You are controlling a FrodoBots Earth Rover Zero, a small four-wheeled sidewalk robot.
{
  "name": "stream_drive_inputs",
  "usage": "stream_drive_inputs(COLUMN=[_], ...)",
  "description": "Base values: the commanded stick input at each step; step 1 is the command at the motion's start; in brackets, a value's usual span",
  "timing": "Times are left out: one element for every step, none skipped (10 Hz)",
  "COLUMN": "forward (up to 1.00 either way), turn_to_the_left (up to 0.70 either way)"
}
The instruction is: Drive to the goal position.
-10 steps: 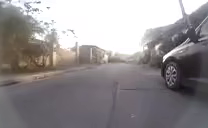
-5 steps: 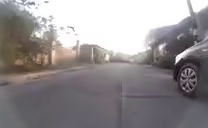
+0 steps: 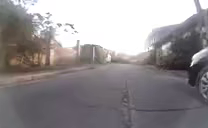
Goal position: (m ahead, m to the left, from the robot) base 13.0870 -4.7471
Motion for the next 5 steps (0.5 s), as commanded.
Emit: stream_drive_inputs(forward=[1.0,1.0,1.0,1.0,1.0], turn_to_the_left=[0.01,0.01,0.01,-0.23,-0.39])
